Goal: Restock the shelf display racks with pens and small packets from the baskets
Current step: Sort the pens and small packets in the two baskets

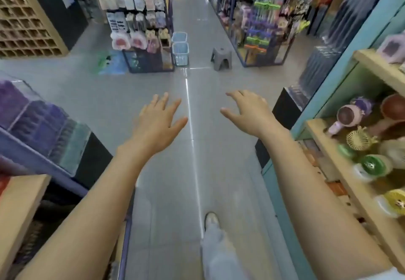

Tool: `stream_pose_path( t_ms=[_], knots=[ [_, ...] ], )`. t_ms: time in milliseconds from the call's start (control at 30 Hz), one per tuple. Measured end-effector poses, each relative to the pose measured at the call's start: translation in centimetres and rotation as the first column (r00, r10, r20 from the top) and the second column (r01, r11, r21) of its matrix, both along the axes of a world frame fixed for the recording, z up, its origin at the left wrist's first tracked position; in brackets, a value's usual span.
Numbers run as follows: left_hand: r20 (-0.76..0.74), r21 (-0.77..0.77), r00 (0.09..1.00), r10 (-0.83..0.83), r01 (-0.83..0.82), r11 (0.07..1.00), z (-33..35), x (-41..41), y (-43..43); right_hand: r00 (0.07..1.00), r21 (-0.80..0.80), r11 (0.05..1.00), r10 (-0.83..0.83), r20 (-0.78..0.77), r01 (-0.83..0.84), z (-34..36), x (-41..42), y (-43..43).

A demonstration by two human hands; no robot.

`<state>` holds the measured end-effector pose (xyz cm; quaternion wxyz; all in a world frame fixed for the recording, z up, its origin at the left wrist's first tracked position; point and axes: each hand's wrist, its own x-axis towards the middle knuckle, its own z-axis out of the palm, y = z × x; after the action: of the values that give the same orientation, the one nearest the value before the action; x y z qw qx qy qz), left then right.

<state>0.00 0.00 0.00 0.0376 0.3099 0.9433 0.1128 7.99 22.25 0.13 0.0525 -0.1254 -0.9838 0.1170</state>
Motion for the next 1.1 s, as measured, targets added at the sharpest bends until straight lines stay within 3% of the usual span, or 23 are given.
stream_pose_path(
  t_ms=[233,633,1100],
  knots=[
    [0.039,0.007,0.999,0.016,-0.016,1.0,-2.0,-14.2,9.0,0.999,-0.051,0.999,0.022,0.044,-0.019,-2.0,-14.0,8.8],
    [-0.005,0.092,0.999,0.034,-0.033,0.995,-0.5,-42.7,21.0,0.997,-0.061,0.997,-0.042,-0.063,0.038,-1.3,-41.1,22.4],
    [0.024,0.132,0.996,-0.086,0.082,0.988,-0.4,-77.1,41.7,0.988,-0.114,0.987,-0.126,-0.085,0.116,-1.3,-72.7,41.8]
  ],
)
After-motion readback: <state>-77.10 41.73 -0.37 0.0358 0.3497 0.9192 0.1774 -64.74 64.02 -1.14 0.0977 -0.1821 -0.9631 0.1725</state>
